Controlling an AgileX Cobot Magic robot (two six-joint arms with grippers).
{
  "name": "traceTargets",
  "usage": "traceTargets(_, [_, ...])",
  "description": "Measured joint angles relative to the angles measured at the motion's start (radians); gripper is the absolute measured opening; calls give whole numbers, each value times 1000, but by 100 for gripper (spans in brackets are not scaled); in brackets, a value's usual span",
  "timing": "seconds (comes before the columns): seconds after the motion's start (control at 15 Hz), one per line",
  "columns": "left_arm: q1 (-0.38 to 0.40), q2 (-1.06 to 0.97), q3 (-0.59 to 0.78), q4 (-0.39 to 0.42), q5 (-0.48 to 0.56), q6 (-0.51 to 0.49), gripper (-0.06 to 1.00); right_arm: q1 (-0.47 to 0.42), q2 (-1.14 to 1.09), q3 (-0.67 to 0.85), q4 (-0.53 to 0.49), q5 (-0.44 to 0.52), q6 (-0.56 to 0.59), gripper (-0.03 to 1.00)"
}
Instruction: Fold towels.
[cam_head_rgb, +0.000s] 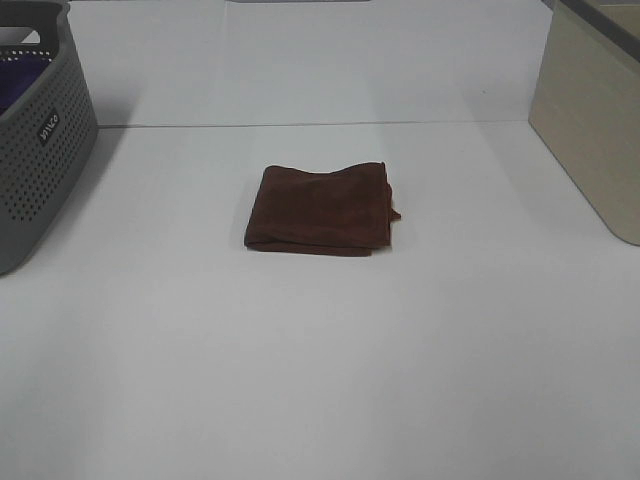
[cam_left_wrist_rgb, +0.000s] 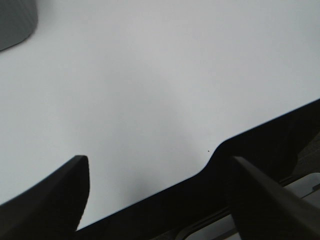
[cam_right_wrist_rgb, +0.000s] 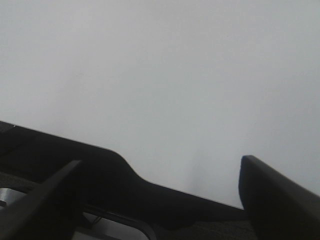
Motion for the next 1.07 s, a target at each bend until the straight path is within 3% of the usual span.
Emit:
traceTargets(0.47, [0, 0, 0, -6, 0, 13, 72, 0, 0, 0, 0, -1, 0, 79])
traceTargets(0.6, [39, -17, 0, -7, 0, 14, 72, -6, -15, 0, 3, -1, 0, 79])
traceTargets(0.87, [217, -182, 0, -7, 0, 14, 72, -116, -200, 0, 18, -2, 0, 79])
traceTargets(1.07, [251, -333, 0, -7, 0, 14, 72, -138, -357, 0, 24, -2, 0, 79])
